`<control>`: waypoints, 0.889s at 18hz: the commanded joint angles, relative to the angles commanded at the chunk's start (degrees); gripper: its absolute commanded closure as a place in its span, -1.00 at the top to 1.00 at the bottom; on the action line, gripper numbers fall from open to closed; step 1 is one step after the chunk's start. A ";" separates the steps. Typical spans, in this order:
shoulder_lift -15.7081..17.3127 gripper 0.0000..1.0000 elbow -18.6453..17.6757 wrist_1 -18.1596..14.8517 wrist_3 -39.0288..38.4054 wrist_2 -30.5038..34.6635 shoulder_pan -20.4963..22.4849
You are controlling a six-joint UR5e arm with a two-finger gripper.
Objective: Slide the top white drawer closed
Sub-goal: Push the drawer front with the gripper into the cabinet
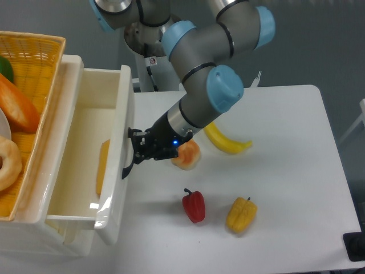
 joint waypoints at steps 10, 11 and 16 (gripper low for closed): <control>-0.18 -0.79 -0.09 2.55 -4.83 0.00 -4.83; -0.18 -0.79 0.00 2.72 -5.10 0.00 -4.84; -0.26 -0.79 -0.09 2.90 -5.53 0.00 -5.98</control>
